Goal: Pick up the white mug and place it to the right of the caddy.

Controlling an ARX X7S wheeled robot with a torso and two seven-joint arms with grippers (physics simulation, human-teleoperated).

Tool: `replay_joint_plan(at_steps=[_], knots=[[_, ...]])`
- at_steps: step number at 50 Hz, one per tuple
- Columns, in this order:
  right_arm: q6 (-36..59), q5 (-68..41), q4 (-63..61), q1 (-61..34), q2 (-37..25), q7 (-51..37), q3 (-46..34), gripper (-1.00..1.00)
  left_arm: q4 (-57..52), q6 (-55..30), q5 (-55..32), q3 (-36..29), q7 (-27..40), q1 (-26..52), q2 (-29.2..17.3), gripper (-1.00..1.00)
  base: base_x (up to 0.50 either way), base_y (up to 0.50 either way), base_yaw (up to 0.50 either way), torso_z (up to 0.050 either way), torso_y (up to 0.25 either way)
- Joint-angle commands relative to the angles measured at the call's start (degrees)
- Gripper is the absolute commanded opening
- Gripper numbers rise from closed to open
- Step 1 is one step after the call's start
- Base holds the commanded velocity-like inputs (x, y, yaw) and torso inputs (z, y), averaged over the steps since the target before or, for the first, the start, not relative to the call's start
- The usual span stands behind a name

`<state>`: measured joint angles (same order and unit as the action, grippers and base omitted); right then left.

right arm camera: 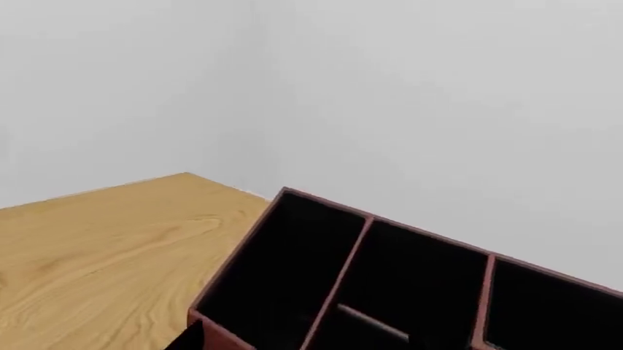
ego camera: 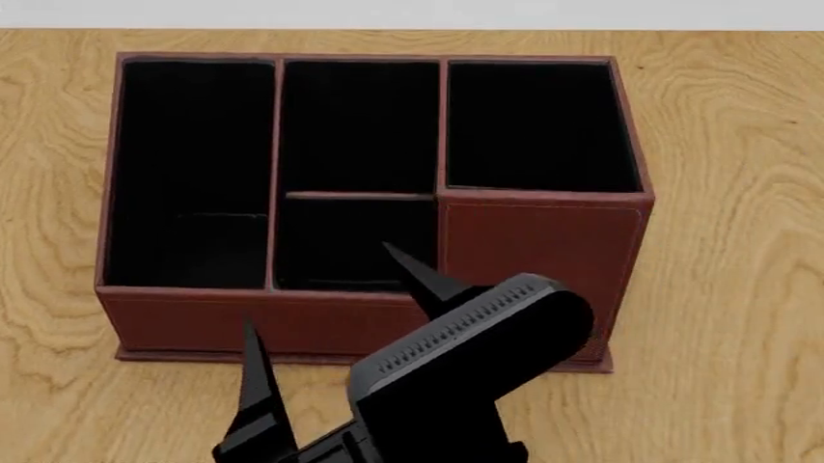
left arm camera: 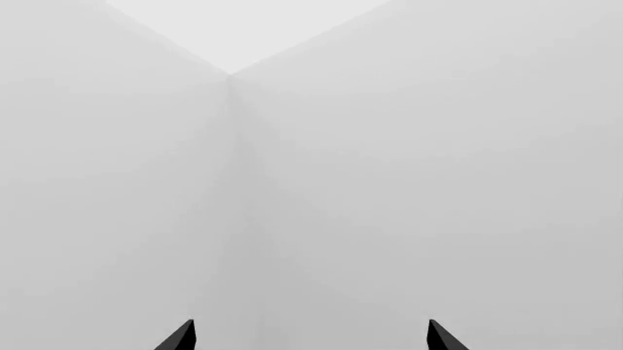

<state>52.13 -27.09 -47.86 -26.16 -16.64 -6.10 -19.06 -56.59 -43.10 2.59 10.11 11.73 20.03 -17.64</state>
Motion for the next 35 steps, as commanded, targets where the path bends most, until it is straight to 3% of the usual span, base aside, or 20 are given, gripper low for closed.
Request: replay_joint_plan(at_steps=[1, 35], knots=[[2.42, -2.37, -1.15, 0.58, 0.02, 0.32, -1.53, 1.0, 0.08, 0.35, -0.16, 0.19, 0.22, -0.45, 0.03, 1.0, 0.0, 0.0, 0.0, 0.0, 0.0], [9.09, -6.7, -4.63, 0.7, -0.42, -0.36, -7.74, 1.0, 1.3, 2.54, -1.08, 1.26, 0.89, -2.07, 0.27, 1.0, 0.0, 0.0, 0.0, 0.0, 0.0]])
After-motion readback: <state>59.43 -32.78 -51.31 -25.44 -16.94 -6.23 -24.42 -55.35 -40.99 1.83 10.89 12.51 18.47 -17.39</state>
